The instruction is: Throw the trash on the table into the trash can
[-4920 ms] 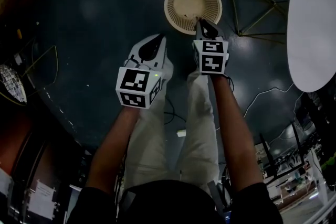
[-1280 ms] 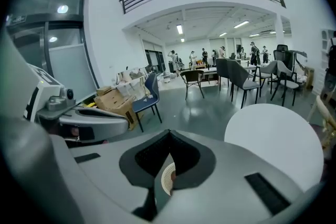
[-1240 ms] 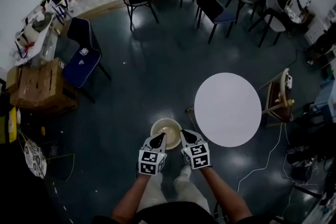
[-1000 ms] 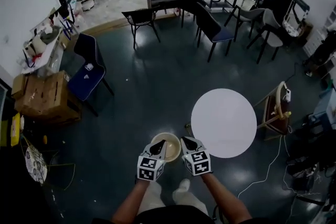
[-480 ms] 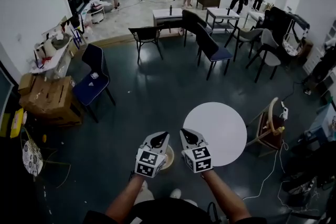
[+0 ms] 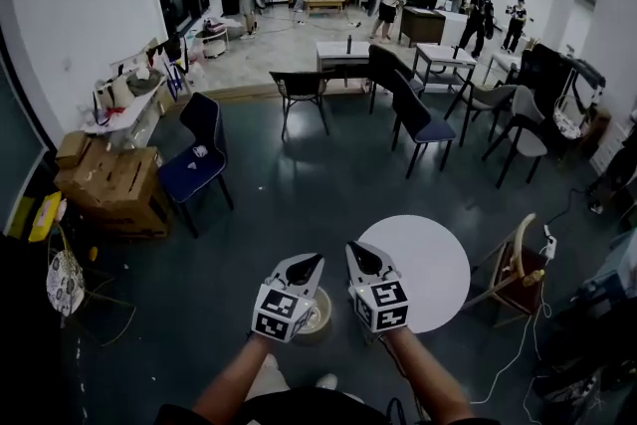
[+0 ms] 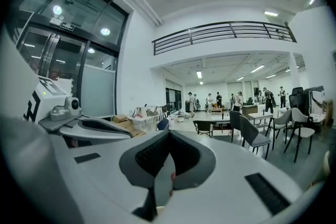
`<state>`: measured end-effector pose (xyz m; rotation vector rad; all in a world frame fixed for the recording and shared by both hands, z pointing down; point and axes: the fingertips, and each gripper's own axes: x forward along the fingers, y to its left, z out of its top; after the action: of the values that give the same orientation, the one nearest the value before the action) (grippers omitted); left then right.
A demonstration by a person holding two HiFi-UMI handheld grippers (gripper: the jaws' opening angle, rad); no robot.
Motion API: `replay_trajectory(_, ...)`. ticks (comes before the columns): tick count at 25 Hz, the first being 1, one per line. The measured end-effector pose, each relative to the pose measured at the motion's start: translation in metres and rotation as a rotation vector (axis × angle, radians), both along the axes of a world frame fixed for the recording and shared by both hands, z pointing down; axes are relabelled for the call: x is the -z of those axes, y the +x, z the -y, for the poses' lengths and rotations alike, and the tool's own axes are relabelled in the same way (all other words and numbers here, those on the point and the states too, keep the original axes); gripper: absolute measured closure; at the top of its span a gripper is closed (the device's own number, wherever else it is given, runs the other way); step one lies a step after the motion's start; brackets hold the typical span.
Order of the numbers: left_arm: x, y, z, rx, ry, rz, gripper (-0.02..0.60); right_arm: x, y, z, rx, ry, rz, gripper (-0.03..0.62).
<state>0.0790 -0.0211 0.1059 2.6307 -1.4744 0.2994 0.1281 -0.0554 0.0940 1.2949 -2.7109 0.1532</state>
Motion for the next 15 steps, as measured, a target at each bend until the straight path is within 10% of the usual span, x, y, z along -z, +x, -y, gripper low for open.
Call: replay_trajectory(15, 0.034, -0.005, -0.049, -0.017, 0.05, -0.054, 0.568, 0.034, -0.006, -0.052, 0.015, 0.031, 0.075, 0.574)
